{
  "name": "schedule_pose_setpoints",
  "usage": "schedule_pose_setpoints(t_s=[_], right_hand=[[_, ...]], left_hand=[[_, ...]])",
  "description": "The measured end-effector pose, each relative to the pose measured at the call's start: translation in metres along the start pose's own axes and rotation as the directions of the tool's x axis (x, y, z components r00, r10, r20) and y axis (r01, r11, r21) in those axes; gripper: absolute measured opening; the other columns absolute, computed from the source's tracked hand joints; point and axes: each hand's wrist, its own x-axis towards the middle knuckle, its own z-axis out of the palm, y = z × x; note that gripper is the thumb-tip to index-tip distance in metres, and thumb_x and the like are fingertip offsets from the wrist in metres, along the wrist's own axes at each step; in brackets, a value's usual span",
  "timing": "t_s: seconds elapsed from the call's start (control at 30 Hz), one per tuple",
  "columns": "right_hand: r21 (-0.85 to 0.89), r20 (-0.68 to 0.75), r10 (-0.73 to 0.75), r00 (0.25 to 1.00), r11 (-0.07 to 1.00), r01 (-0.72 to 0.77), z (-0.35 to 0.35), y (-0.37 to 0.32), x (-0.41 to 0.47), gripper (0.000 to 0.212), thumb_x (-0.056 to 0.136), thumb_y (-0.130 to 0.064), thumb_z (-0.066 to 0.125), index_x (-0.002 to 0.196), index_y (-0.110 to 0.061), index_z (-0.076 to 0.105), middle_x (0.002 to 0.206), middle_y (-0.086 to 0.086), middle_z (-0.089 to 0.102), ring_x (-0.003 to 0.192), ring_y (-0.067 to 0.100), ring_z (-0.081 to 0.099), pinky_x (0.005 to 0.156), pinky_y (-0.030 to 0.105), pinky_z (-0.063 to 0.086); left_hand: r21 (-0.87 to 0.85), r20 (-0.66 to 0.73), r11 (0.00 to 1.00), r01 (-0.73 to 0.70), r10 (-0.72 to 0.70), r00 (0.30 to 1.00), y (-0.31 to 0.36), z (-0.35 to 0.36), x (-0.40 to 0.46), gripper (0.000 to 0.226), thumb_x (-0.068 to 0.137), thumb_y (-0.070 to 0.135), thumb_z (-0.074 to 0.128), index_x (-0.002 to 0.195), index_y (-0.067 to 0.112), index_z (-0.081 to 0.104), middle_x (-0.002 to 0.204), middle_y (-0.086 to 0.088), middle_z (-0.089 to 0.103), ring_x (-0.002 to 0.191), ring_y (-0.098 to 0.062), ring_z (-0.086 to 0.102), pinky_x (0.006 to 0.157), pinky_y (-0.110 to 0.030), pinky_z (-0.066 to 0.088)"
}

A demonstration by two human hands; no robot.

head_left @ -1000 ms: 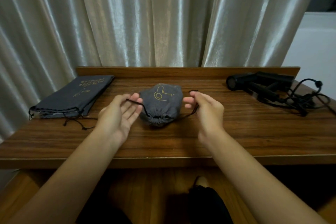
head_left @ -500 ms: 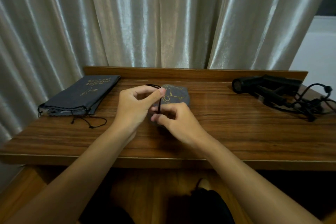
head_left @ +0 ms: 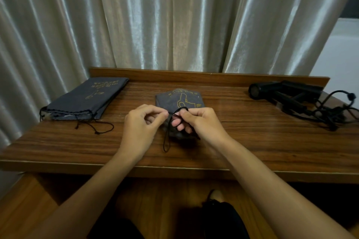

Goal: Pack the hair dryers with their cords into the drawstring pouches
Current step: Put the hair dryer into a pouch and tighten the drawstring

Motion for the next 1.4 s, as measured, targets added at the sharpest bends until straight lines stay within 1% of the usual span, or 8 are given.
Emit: schedule_pose_setpoints(t_s=[0.17, 0.33, 0.53, 0.67, 0.8, 0.9, 1.1, 1.4], right_hand=[[0.045, -0.08, 0.065, 0.995, 0.997, -0.061, -0.006, -0.004, 0.005, 0.021, 0.099, -0.008, 0.055, 0.099, 0.006, 0.071, 0.074, 0.008, 0.071, 0.057, 0.006, 0.059, 0.048, 0.012, 0.04], [0.072, -0.099, 0.098, 0.99, 0.993, -0.091, -0.004, -0.006, 0.008, 0.019, 0.098, -0.007, 0.056, 0.092, 0.002, 0.072, 0.072, 0.006, 0.072, 0.056, 0.005, 0.061, 0.048, 0.012, 0.043], [0.047, -0.105, 0.091, 0.99, 0.995, -0.086, -0.01, -0.012, 0.007, 0.019, 0.098, -0.009, 0.056, 0.095, 0.003, 0.072, 0.081, 0.011, 0.074, 0.06, 0.01, 0.065, 0.053, 0.014, 0.049], [0.016, -0.114, 0.086, 0.99, 0.996, -0.085, -0.012, -0.017, 0.005, 0.019, 0.098, -0.008, 0.056, 0.096, 0.003, 0.071, 0.081, 0.01, 0.074, 0.058, 0.009, 0.065, 0.051, 0.013, 0.048], [-0.024, -0.131, 0.07, 0.989, 0.997, -0.074, -0.014, -0.02, 0.003, 0.019, 0.098, -0.009, 0.057, 0.095, 0.003, 0.072, 0.081, 0.01, 0.075, 0.058, 0.008, 0.064, 0.053, 0.013, 0.049], [-0.049, -0.152, 0.059, 0.987, 0.996, -0.067, -0.014, -0.021, 0.001, 0.019, 0.097, -0.009, 0.058, 0.096, 0.002, 0.073, 0.082, 0.01, 0.075, 0.058, 0.008, 0.063, 0.056, 0.015, 0.051], [-0.097, -0.206, 0.03, 0.978, 0.994, -0.051, -0.01, -0.023, -0.004, 0.019, 0.097, -0.01, 0.058, 0.092, -0.001, 0.074, 0.085, 0.011, 0.076, 0.066, 0.013, 0.066, 0.072, 0.027, 0.057], [-0.249, -0.18, -0.113, 0.977, 0.966, 0.066, -0.017, -0.022, -0.006, 0.021, 0.099, -0.015, 0.057, 0.092, -0.007, 0.075, 0.083, 0.006, 0.076, 0.074, 0.017, 0.073, 0.077, 0.034, 0.06]], left_hand=[[0.057, -0.009, 0.982, -0.18, 0.181, 0.983, 0.002, 0.003, -0.011, 0.007, 0.082, 0.011, 0.075, 0.083, 0.017, 0.074, 0.078, 0.004, 0.063, 0.068, -0.01, 0.057, 0.062, -0.013, 0.043], [0.2, 0.085, 0.941, -0.274, 0.261, 0.961, -0.002, 0.017, -0.024, 0.005, 0.083, 0.017, 0.076, 0.087, 0.017, 0.073, 0.077, 0.006, 0.059, 0.065, -0.012, 0.054, 0.063, -0.037, 0.05], [0.175, -0.007, 0.967, -0.185, 0.189, 0.982, 0.002, 0.031, -0.03, 0.015, 0.088, 0.033, 0.058, 0.083, 0.023, 0.068, 0.073, 0.012, 0.057, 0.064, -0.009, 0.053, 0.06, -0.034, 0.047], [0.041, -0.038, 0.999, -0.033, 0.034, 0.999, 0.003, 0.038, -0.03, 0.013, 0.092, 0.021, 0.063, 0.083, 0.019, 0.072, 0.071, 0.006, 0.065, 0.061, -0.014, 0.057, 0.059, -0.039, 0.05], [-0.166, 0.014, 0.974, 0.154, -0.154, 0.988, 0.006, 0.039, -0.024, 0.002, 0.082, 0.019, 0.076, 0.082, 0.017, 0.077, 0.069, 0.006, 0.072, 0.064, -0.005, 0.066, 0.059, -0.02, 0.052], [-0.111, -0.009, 0.985, 0.134, -0.136, 0.991, 0.006, 0.041, -0.022, 0.003, 0.079, 0.02, 0.079, 0.08, 0.019, 0.077, 0.067, 0.01, 0.071, 0.064, 0.0, 0.066, 0.059, -0.017, 0.051], [0.155, -0.059, 0.988, -0.005, 0.014, 0.998, 0.008, 0.045, -0.021, 0.01, 0.078, 0.032, 0.079, 0.078, 0.027, 0.07, 0.067, 0.016, 0.066, 0.065, 0.001, 0.062, 0.064, -0.034, 0.056], [0.072, -0.039, 0.996, -0.044, 0.047, 0.998, 0.007, 0.051, -0.014, 0.028, 0.076, 0.027, 0.08, 0.099, 0.022, 0.065, 0.086, 0.012, 0.065, 0.064, -0.004, 0.061, 0.062, -0.021, 0.053]])
